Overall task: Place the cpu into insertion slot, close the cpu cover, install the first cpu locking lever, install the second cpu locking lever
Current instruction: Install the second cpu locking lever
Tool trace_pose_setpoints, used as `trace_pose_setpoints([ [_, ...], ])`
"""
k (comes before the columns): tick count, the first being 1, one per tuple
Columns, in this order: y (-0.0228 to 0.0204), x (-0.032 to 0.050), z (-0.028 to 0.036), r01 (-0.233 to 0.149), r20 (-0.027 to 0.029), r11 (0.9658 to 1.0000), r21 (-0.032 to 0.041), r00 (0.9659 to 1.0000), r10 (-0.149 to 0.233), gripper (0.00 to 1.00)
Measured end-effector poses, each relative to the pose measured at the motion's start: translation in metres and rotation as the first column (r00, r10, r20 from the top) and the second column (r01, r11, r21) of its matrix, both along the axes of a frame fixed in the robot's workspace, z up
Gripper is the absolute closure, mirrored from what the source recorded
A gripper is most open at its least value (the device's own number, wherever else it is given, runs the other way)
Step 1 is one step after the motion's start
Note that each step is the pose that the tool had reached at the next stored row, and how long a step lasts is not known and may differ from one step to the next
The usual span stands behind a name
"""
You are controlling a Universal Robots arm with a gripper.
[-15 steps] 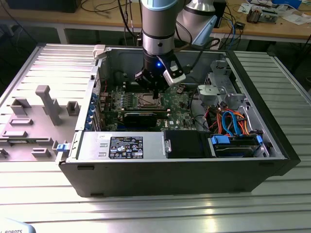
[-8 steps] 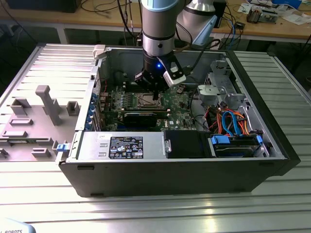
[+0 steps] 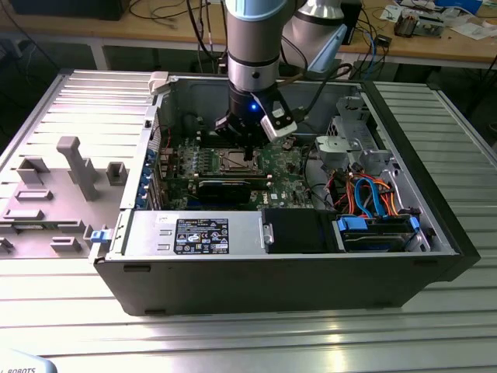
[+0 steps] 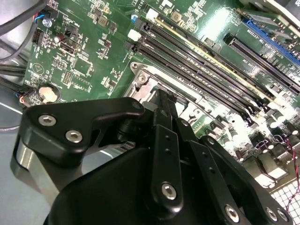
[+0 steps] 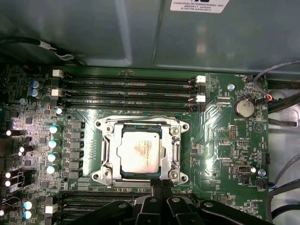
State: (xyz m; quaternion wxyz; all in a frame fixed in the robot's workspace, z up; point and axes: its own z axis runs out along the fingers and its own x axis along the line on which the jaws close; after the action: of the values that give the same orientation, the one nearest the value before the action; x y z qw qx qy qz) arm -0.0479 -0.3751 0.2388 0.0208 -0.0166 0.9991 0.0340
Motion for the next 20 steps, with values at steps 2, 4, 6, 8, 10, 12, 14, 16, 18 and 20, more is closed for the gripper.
trace_pose_setpoints([
  [2,-0.0004,-0.0022,0.0001,-0.001,-0.0001,1.0,-0.0002,1.0,0.001,0.89],
  [4,-0.0049,-0.0033,0.0001,-0.001,-0.0002,1.0,-0.0003,1.0,0.001,0.89],
  [6,-0.0071,-0.0034,0.0001,-0.001,-0.0002,1.0,-0.0002,1.0,0.001,0.89],
  [8,-0.0072,-0.0037,0.0001,-0.001,-0.0001,1.0,-0.0002,1.0,0.001,0.89],
  [10,-0.0096,-0.0053,0.0002,-0.001,-0.0002,1.0,0.0066,1.0,0.001,0.89],
  [12,-0.0149,-0.0054,-0.0011,-0.001,-0.0065,0.9997,0.0235,1.0,0.001,0.89],
  [14,-0.0216,-0.0054,-0.0025,-0.001,-0.015,0.9996,0.0298,0.9999,0.002,0.89],
  [16,-0.0233,-0.0079,-0.0027,-0.001,-0.0198,0.9994,0.0354,0.9998,0.002,0.89],
  [18,-0.0239,-0.0107,-0.0028,-0.001,-0.0249,0.9991,0.0413,0.9997,0.002,0.89],
  [20,-0.025,-0.0114,-0.0028,-0.001,-0.0346,0.9989,0.0463,0.9994,0.003,0.89],
])
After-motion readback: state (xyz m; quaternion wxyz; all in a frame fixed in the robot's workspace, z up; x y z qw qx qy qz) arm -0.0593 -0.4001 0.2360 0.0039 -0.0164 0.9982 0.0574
